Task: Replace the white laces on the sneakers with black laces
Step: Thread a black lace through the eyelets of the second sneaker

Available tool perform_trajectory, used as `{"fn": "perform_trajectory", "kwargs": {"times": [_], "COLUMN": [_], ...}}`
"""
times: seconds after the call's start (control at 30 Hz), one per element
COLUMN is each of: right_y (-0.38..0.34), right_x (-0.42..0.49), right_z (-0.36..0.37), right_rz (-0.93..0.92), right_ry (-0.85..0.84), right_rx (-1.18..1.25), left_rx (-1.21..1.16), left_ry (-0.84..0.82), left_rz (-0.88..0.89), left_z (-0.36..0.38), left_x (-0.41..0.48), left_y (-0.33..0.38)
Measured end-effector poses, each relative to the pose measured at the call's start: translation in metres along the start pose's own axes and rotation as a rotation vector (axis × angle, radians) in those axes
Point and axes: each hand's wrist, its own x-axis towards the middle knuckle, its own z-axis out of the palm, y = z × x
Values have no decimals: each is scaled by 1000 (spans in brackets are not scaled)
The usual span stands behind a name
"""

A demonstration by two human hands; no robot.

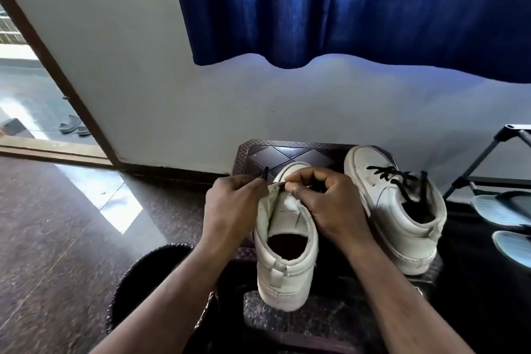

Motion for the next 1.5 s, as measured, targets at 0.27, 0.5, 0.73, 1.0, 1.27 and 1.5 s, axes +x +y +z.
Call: {"fn": "perform_trajectory", "kwargs": {"times": [0.27, 0.5, 0.73, 1.0, 1.27, 1.5], "right_y": [-1, -2, -2, 1, 2, 2], "right_x": [2, 0, -1, 0, 0, 3], "right_z": [6, 4, 2, -6, -6, -11], "right_rz": [24, -6, -53, 13, 25, 96], "right_ry": [7, -18, -24, -39, -52, -38], "right_rx": [15, 2, -66, 176, 192, 372], "left_rx": [13, -127, 128, 636, 276, 838], "left_ry": [-12, -156, -114, 20, -221, -102], "left_rz": [113, 0, 6, 238, 374, 221], "left_z": [2, 1, 1, -23, -4, -23], "left_x": [0, 14, 27, 29, 27, 32], "left_y": [-6, -12, -18, -12, -9, -21]}}
